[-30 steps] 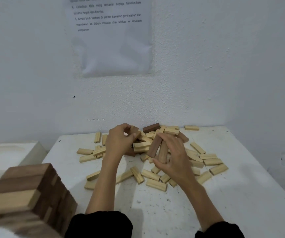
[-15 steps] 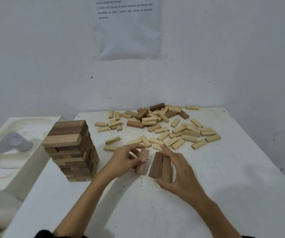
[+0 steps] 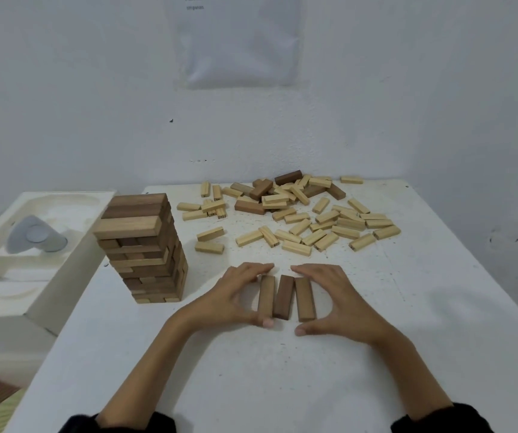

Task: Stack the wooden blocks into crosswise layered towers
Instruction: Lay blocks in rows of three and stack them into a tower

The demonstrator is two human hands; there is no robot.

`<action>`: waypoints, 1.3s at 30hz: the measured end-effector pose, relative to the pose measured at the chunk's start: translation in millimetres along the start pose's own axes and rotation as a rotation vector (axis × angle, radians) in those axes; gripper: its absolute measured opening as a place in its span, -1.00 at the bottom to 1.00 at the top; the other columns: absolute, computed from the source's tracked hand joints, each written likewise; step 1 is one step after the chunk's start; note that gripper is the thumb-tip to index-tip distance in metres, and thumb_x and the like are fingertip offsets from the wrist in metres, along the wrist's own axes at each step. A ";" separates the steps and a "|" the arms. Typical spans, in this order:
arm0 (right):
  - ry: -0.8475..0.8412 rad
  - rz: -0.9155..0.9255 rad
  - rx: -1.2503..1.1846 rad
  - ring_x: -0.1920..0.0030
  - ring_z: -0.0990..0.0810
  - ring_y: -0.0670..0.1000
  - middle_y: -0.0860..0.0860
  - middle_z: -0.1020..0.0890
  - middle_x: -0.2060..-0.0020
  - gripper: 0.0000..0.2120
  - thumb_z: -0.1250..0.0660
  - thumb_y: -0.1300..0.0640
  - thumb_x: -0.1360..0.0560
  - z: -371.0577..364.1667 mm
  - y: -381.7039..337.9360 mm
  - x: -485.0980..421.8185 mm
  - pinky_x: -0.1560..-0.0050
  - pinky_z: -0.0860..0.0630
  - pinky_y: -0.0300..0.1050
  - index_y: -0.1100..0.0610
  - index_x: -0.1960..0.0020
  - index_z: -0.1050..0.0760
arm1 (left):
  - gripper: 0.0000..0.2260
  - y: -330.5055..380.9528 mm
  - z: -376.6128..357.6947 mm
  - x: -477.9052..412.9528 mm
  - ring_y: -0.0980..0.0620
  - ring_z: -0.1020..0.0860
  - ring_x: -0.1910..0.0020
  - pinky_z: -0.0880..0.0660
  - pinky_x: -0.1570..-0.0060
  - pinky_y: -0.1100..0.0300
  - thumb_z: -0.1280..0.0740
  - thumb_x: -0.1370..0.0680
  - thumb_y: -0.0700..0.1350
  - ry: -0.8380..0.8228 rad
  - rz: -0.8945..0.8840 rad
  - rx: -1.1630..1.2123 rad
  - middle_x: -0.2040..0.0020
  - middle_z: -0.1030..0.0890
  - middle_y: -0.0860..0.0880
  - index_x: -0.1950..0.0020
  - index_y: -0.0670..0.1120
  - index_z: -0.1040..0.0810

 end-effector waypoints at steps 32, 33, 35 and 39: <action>-0.027 -0.070 0.172 -0.26 -0.13 -0.22 -0.31 -0.27 -0.22 -0.22 -0.28 -0.46 -0.11 3.1 5.9 -4.6 -0.25 -0.10 -0.15 -0.33 -0.29 -0.18 | -0.06 5.6 -14.0 0.8 0.23 -0.34 -0.16 -0.29 -0.22 0.17 -0.53 -0.23 0.21 0.206 -0.057 0.014 -0.23 -0.41 0.35 -0.47 0.29 -0.07; -0.024 -0.062 0.167 -0.25 -0.16 -0.21 -0.31 -0.30 -0.21 -0.23 -0.26 -0.47 -0.12 3.0 5.8 -5.5 -0.26 -0.12 -0.13 -0.33 -0.28 -0.20 | -0.08 5.7 -14.6 0.2 0.21 -0.35 -0.16 -0.31 -0.21 0.16 -0.53 -0.23 0.20 0.218 -0.053 0.021 -0.22 -0.42 0.34 -0.47 0.30 -0.09; -0.013 -0.053 0.152 -0.24 -0.20 -0.19 -0.30 -0.34 -0.18 -0.26 -0.26 -0.47 -0.13 3.0 5.9 -7.6 -0.24 -0.16 -0.12 -0.32 -0.27 -0.23 | -0.11 5.9 -15.5 -0.2 0.20 -0.33 -0.17 -0.33 -0.17 0.19 -0.54 -0.25 0.15 0.240 -0.056 0.045 -0.21 -0.43 0.31 -0.45 0.30 -0.13; -0.006 -0.045 0.149 -0.23 -0.21 -0.19 -0.28 -0.35 -0.19 -0.26 -0.27 -0.45 -0.13 2.8 4.8 -10.5 -0.22 -0.16 -0.12 -0.29 -0.28 -0.26 | -0.11 6.1 -14.4 0.1 0.25 -0.29 -0.20 -0.28 -0.10 0.33 -0.58 -0.27 0.06 0.242 -0.067 0.054 -0.22 -0.44 0.27 -0.46 0.26 -0.14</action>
Point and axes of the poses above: each hand's wrist, its own x-axis away from the middle knuckle, its own z-axis out of the back of the hand, y = z × x, the point moved 3 cm from there along -x, towards the middle knuckle
